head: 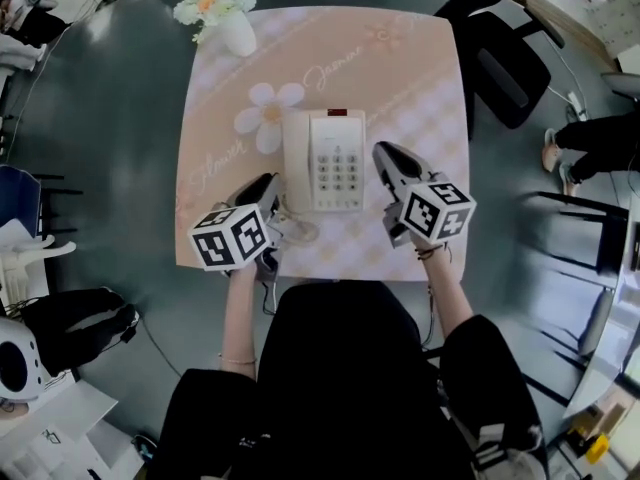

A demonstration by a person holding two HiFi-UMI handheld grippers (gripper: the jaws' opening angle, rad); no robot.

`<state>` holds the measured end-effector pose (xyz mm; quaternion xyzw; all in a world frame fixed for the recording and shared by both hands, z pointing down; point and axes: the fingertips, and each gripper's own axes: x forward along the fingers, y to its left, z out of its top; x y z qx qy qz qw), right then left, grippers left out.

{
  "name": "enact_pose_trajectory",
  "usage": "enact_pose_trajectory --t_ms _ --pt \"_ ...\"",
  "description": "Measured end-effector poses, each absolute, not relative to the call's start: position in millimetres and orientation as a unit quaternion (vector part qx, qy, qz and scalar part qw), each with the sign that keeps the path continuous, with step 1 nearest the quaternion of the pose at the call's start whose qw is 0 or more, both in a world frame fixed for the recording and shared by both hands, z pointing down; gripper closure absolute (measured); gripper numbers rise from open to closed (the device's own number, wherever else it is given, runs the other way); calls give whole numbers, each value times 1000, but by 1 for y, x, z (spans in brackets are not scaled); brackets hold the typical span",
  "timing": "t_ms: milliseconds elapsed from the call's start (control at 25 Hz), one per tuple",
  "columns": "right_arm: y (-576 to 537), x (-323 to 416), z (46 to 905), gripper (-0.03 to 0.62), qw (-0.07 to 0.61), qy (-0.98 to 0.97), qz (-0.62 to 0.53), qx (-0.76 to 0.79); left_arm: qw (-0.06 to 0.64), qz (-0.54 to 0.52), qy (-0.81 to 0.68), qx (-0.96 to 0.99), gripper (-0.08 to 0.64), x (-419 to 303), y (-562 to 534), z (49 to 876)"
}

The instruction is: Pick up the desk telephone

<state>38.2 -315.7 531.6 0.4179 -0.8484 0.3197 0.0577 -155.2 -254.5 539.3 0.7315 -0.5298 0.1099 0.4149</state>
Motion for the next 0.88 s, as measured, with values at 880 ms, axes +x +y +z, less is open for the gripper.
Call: enact_pose_trajectory --t_ms 880 --pt "-327 11 593 347 63 -765 496 406 554 99 -403 722 247 -116 -275 590"
